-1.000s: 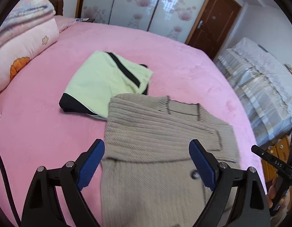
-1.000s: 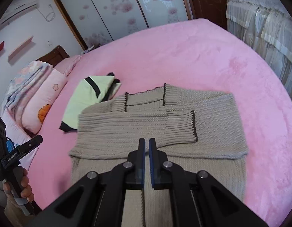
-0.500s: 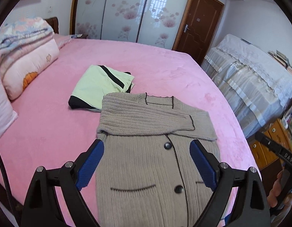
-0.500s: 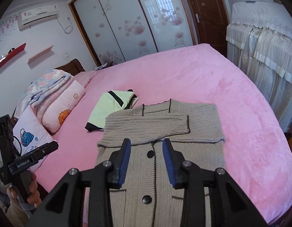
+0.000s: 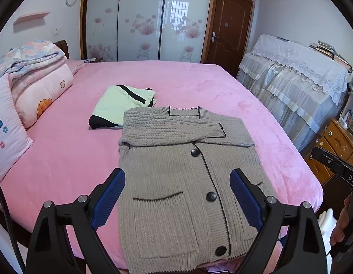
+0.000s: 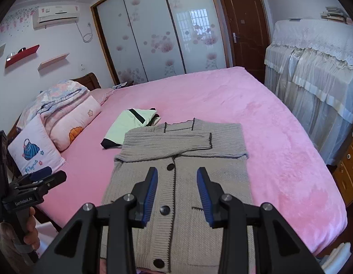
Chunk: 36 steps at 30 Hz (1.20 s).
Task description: Fold large clothes
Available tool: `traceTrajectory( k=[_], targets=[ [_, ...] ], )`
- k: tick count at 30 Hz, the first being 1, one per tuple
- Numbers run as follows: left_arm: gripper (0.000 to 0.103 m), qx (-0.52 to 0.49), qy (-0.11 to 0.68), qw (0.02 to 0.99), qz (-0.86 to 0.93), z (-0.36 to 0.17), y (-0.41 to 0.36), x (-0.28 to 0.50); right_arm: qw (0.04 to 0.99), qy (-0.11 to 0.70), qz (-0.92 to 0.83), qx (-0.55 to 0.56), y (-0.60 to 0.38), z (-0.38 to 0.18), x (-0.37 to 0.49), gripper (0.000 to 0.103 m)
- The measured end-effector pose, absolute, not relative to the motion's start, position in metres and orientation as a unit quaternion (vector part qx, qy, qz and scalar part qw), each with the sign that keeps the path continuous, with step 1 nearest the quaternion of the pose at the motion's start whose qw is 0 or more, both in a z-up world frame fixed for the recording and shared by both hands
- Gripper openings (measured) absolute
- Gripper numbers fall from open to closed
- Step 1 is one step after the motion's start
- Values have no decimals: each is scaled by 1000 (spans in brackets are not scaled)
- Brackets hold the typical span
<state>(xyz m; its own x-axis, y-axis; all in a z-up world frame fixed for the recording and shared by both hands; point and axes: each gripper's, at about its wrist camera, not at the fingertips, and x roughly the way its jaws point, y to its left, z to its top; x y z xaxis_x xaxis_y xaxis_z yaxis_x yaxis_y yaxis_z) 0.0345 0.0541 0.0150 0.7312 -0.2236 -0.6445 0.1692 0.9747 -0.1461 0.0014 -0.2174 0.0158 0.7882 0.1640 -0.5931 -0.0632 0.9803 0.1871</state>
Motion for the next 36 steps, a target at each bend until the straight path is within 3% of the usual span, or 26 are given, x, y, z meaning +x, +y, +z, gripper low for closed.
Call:
traceTrajectory(
  k=[13, 27, 29, 36],
  targets=[
    [92, -73, 378, 919, -85, -82, 86, 1, 942, 330, 41, 38, -224, -71, -50, 36],
    [89, -157, 520, 837, -70, -232, 179, 7, 878, 476, -20, 52, -301, -188, -57, 36],
    [82, -170, 533, 825, -83, -245, 181, 7, 865, 495, -25, 82, -318, -203, -58, 36],
    [82, -158, 560, 802, -136, -272, 160, -1, 843, 518, -21, 145, -342, -234, -60, 36]
  ],
)
